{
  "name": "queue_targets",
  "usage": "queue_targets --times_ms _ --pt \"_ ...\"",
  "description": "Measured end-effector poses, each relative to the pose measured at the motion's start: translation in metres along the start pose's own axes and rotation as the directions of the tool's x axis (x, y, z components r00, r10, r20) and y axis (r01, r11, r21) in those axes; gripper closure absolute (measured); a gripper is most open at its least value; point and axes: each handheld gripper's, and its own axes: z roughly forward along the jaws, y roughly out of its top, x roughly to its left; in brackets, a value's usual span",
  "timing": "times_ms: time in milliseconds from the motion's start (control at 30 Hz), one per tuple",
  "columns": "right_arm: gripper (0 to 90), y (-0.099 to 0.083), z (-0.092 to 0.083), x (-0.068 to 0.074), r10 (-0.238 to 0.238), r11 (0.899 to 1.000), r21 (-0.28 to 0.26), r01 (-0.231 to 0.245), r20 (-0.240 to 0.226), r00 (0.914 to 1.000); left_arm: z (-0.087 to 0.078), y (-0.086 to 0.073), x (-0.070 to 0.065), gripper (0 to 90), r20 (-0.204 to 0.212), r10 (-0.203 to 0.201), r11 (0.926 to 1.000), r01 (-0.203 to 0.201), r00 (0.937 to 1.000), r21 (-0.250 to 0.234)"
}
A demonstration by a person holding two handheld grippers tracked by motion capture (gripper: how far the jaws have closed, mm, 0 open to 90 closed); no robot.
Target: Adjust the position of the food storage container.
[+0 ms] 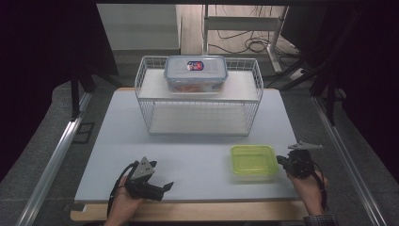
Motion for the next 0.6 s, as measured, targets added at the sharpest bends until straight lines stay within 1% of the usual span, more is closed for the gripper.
queue_targets --times_ms 200,333,467,500,600 --pt "89.4 0.006 0.006 0.021 -0.029 1.0 0.004 0.029 -0.05 0.9983 0.0 0.0 0.0 4.9 0.002 -0.001 1.0 0.001 1.0 0.001" --pt "89.4 0.01 0.009 0.034 -0.057 0.998 0.001 0.057 -0.075 0.9956 0.0 0.0 0.0 4.9 0.003 -0.004 1.0 0.004 1.0 0.001" --pt "89.4 0.012 0.012 0.044 -0.07 0.998 0.001 0.07 -0.093 0.9932 0.0 0.0 0.0 4.9 0.003 -0.006 1.0 0.006 1.0 0.003" --pt "89.4 0.013 0.013 0.047 -0.074 0.997 0.0 0.074 -0.095 0.9928 0.0 0.0 0.0 4.9 0.004 -0.008 1.0 0.008 1.0 0.005" --pt "89.4 0.014 0.015 0.053 -0.084 0.996 -0.004 0.084 -0.109 0.9905 -0.002 -0.003 0.002 4.9 0.01 -0.03 0.9995 0.03 0.9995 0.003"
